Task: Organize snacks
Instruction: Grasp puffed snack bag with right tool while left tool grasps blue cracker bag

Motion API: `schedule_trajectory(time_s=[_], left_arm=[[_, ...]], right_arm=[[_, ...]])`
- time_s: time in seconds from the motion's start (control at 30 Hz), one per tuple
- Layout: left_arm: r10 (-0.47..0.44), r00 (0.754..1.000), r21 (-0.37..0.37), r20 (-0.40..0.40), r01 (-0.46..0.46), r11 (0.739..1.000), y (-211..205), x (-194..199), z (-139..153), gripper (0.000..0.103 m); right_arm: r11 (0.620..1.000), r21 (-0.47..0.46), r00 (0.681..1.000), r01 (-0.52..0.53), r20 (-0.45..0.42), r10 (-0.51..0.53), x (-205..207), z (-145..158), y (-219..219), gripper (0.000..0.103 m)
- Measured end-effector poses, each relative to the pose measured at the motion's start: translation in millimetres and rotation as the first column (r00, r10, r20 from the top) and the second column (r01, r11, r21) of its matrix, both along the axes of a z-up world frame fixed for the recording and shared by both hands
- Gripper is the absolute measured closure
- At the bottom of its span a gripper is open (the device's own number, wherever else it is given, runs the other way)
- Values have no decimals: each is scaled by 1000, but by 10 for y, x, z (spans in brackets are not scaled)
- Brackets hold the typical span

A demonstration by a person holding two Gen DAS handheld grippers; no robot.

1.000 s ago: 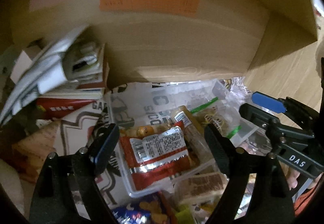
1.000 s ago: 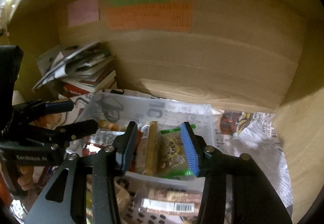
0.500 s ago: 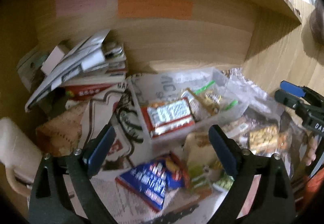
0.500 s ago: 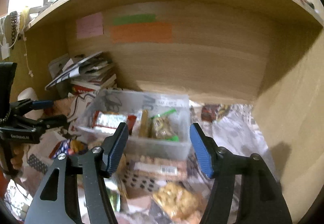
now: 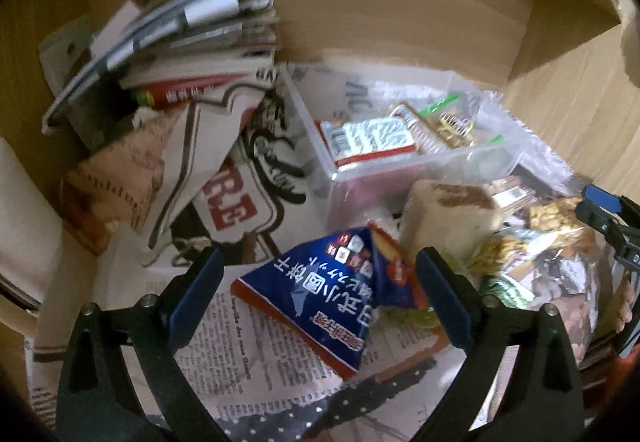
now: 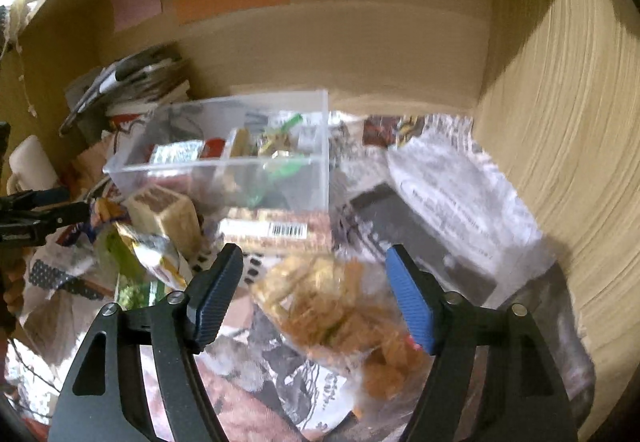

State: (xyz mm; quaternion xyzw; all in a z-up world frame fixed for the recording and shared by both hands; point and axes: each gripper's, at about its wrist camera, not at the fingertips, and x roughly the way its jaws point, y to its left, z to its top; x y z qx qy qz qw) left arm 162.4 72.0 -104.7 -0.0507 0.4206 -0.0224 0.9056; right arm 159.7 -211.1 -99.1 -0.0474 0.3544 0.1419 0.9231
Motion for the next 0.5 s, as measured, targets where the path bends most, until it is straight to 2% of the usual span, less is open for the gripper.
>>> schedule_trajectory(time_s=[0.2, 0.5], left_arm=[[-3, 999, -43, -48, 1, 999, 2, 116, -208, 2], [21, 1000, -57, -21, -22, 998, 22, 171, -277, 0]], right_arm=[[1000, 15, 998, -15, -59, 16, 42, -196, 35, 32], [998, -21, 997, -51, -60, 49, 68, -291, 157, 30]])
